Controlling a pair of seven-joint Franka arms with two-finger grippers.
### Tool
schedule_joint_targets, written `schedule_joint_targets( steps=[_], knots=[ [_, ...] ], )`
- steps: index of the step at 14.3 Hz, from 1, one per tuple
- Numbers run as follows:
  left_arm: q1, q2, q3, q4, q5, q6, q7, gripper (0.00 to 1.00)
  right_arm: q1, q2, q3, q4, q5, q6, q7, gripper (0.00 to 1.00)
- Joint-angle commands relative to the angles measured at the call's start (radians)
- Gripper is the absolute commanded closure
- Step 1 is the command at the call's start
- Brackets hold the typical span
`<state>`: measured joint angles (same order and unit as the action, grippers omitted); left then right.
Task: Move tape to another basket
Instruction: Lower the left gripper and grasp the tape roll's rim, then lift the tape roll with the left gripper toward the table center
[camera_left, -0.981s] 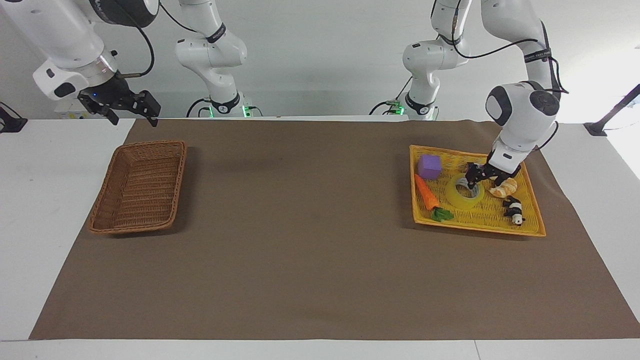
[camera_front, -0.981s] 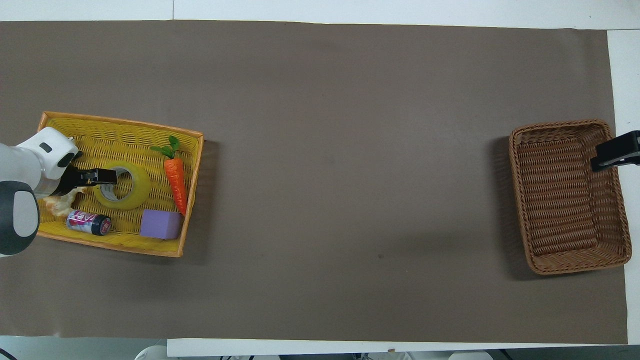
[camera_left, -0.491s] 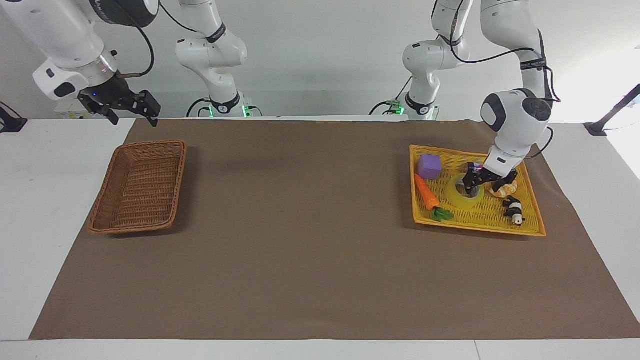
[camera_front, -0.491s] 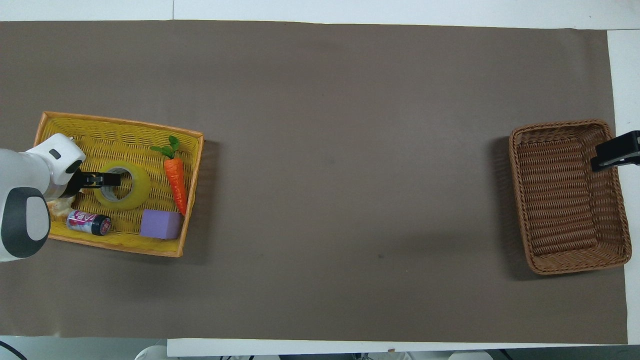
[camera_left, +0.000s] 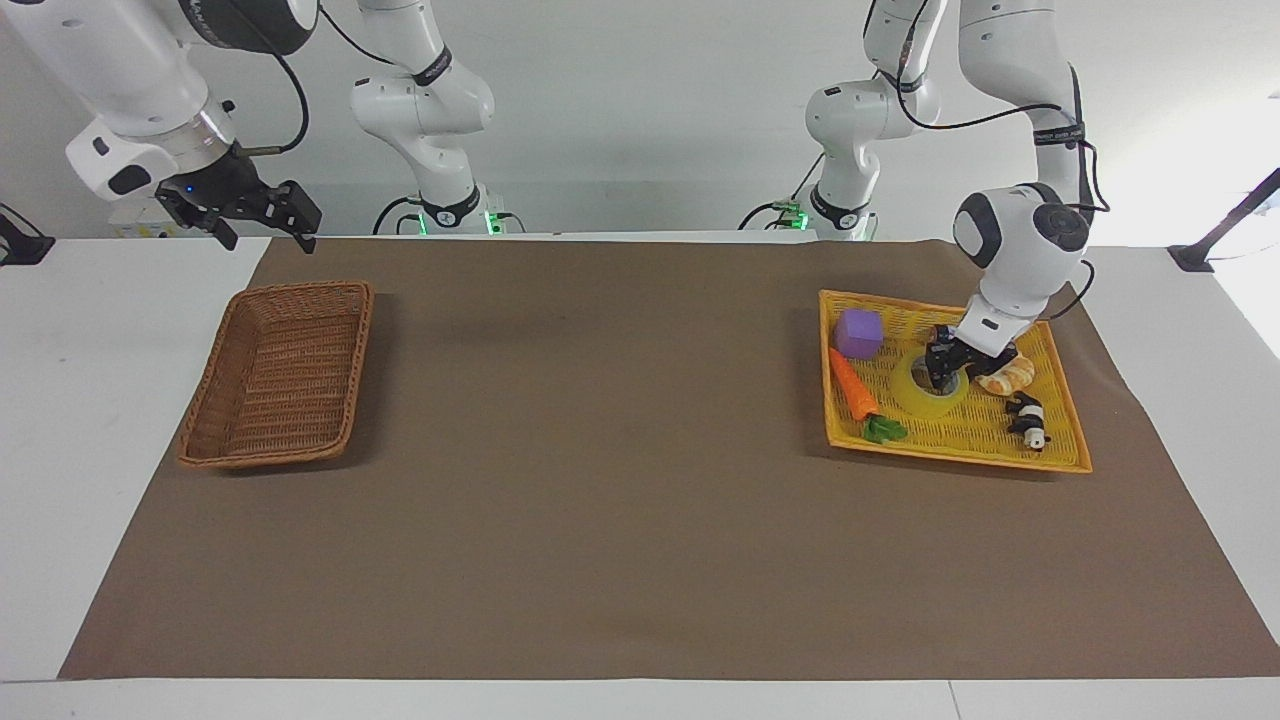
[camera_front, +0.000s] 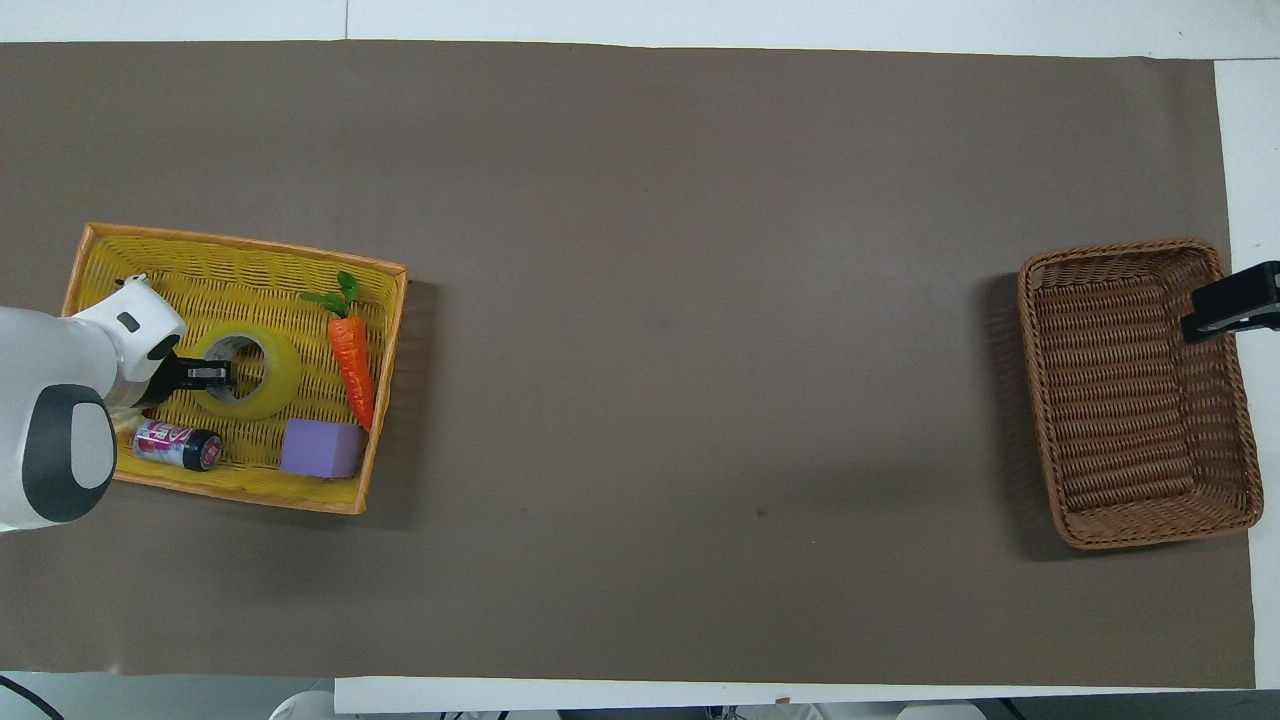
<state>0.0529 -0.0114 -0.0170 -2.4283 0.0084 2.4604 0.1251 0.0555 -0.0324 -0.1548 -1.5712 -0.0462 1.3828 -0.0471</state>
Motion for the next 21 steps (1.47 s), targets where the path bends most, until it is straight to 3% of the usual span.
schedule_joint_targets(
  steps=[1, 4, 6, 9, 11, 17, 19, 21],
  knots=[
    [0.004, 0.001, 0.003, -0.012, 0.005, 0.028, 0.040, 0.96, -0.006, -0.012, 0.004, -0.006, -0.004, -0.002, -0.017, 0.00],
    [-0.001, 0.019, 0.000, 0.061, 0.004, -0.009, 0.038, 1.00, -0.006, -0.012, 0.004, -0.006, -0.004, -0.002, -0.017, 0.00],
    [-0.025, 0.033, -0.004, 0.200, -0.011, -0.194, 0.031, 1.00, -0.006, -0.012, 0.004, -0.006, -0.004, -0.002, -0.017, 0.00],
    [-0.070, 0.099, -0.003, 0.453, -0.210, -0.456, 0.015, 0.99, -0.005, -0.012, 0.004, -0.006, -0.004, -0.002, -0.017, 0.00],
    [-0.126, 0.116, -0.004, 0.511, -0.319, -0.536, -0.066, 0.99, -0.005, -0.012, 0.004, -0.006, -0.004, -0.002, -0.017, 0.00],
    [-0.516, 0.119, -0.004, 0.546, -0.379, -0.424, -0.532, 1.00, -0.006, -0.012, 0.004, -0.006, -0.004, -0.002, -0.017, 0.00],
    [-0.623, 0.119, -0.004, 0.545, -0.401, -0.373, -0.573, 1.00, -0.005, -0.014, 0.004, -0.009, -0.004, -0.010, -0.017, 0.00],
    [-0.663, 0.119, -0.004, 0.545, -0.400, -0.370, -0.579, 1.00, -0.002, -0.014, 0.011, -0.010, -0.004, -0.028, -0.019, 0.00]
  ],
)
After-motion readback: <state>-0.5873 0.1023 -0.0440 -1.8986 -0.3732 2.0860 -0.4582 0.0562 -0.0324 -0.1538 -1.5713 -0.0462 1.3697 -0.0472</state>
